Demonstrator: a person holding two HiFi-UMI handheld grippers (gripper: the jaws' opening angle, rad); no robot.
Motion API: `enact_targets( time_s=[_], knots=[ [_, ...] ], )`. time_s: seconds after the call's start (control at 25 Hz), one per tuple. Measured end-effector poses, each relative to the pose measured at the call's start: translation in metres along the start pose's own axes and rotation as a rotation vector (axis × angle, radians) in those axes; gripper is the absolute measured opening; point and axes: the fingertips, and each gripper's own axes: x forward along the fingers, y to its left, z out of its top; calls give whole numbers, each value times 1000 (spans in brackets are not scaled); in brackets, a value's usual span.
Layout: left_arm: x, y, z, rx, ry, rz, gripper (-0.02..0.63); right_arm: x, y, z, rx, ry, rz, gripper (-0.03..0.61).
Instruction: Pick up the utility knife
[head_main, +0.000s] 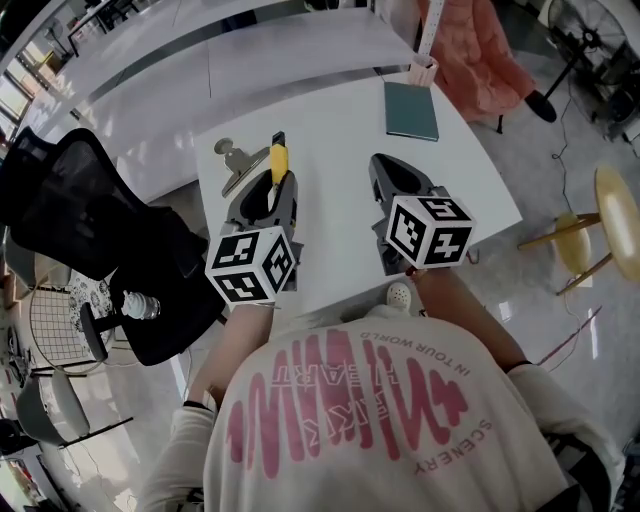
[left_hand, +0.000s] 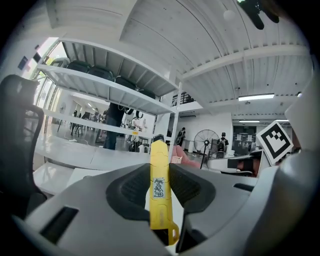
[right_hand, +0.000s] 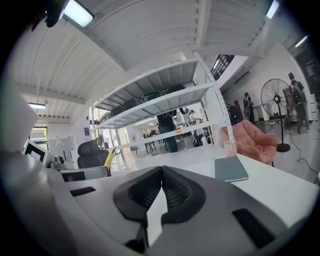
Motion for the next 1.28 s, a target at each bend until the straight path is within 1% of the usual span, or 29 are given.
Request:
enact_targets(
  time_s=[0.2,0.4,0.64,0.84,1.28],
  knots=[
    [-3,11,-11,-11,5,21,127,4,-3,-16,-5,27,-15,14],
    [-5,14,-15,-11,10,29,127,3,-4,-23,-9,40,-23,14],
    [-1,20,-15,-10,11,36,127,9,-6,-24,-5,45,-26,14],
    [0,21,-16,-14,13,38,127,9,-5,-25,-22,51,-27,14],
    [-1,22,-21,-23,14,48,127,8,-10,-31,-14,62,-33,14]
  ],
)
